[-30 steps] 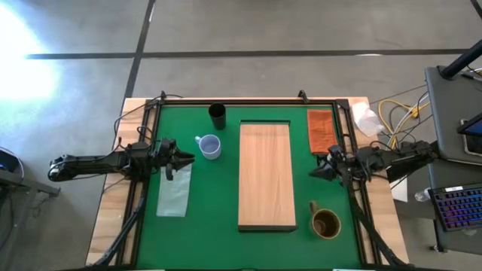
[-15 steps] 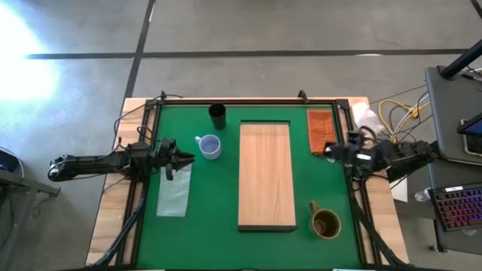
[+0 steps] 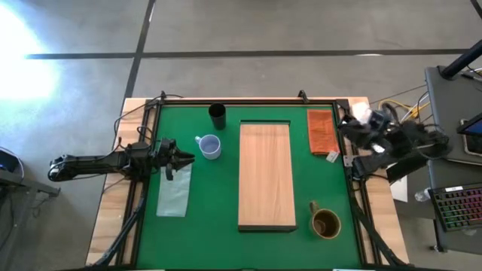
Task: Stack small to large cups/mugs on shelf
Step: Put the black cup on the shelf
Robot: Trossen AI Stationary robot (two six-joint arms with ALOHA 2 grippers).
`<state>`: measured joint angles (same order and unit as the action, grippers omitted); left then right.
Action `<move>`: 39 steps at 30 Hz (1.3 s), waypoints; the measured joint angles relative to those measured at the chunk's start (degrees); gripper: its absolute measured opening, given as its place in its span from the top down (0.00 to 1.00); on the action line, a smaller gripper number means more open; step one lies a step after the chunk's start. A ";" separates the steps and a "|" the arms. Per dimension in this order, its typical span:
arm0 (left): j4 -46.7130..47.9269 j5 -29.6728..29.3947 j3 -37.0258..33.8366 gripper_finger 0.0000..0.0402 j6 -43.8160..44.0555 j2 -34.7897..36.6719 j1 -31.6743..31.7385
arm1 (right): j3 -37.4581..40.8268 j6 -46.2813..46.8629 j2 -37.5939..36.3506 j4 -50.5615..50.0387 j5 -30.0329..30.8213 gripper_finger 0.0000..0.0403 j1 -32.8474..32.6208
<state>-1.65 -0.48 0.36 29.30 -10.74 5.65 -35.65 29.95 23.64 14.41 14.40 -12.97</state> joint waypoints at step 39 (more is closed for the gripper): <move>0.02 0.01 0.02 0.77 0.02 0.00 0.00 | -36.64 19.95 29.72 -84.03 6.91 0.62 -6.54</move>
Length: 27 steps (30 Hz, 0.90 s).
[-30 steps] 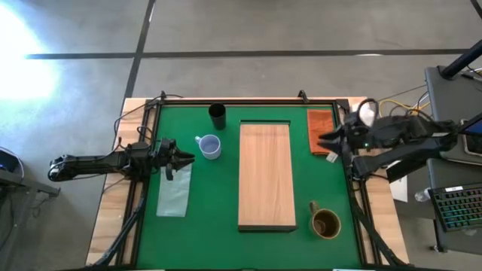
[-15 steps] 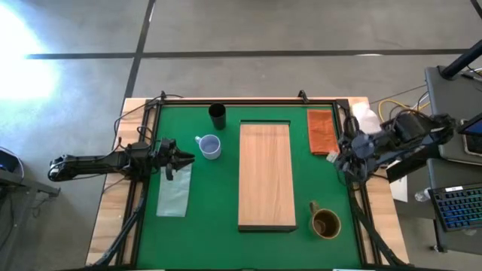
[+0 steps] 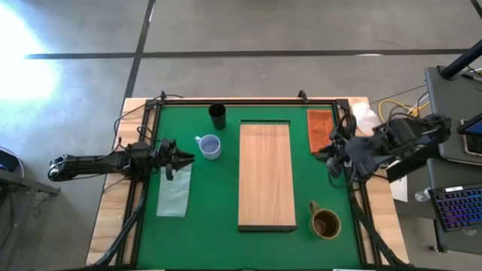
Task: Stack small to large cups/mugs on shelf
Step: Put the black cup on the shelf
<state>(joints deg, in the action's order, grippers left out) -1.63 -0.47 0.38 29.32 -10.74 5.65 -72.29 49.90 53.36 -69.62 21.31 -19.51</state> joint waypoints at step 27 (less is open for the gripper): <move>-27.22 -33.41 -0.02 0.77 2.26 -1.70 -0.03 | -2.28 -2.05 2.01 9.13 7.15 0.64 20.33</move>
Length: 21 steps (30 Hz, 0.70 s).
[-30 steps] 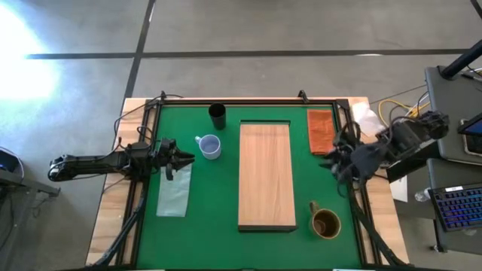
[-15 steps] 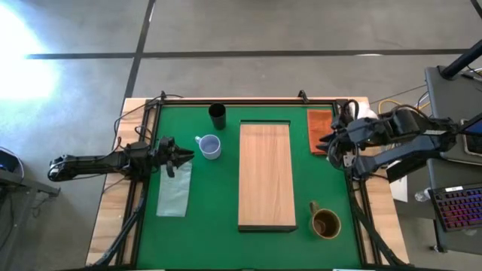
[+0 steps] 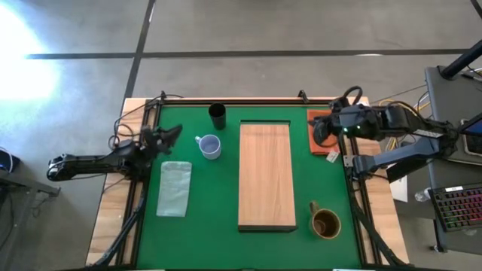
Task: Stack small to large cups/mugs on shelf
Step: Put the black cup on the shelf
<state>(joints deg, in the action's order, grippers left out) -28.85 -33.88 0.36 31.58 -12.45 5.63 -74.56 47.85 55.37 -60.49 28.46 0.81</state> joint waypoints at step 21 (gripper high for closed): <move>68.01 40.85 64.25 0.77 -9.30 -52.02 30.50 | 0.00 5.68 0.91 -0.08 -5.61 0.66 11.66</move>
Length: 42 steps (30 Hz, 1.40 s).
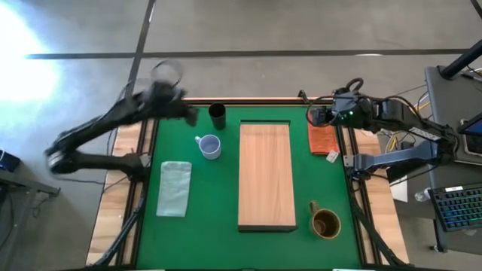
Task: Stack small to large cups/mugs on shelf
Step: Put the black cup on the shelf
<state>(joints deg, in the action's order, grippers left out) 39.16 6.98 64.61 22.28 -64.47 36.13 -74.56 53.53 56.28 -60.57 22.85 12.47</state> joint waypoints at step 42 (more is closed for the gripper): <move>7.75 2.95 15.98 0.51 -16.58 -30.49 10.41 | -0.02 -4.54 -5.89 -0.92 -0.35 0.64 0.21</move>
<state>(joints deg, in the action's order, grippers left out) 46.91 9.93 80.59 5.70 -94.95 46.54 -74.59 48.99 50.39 -61.49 22.50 12.68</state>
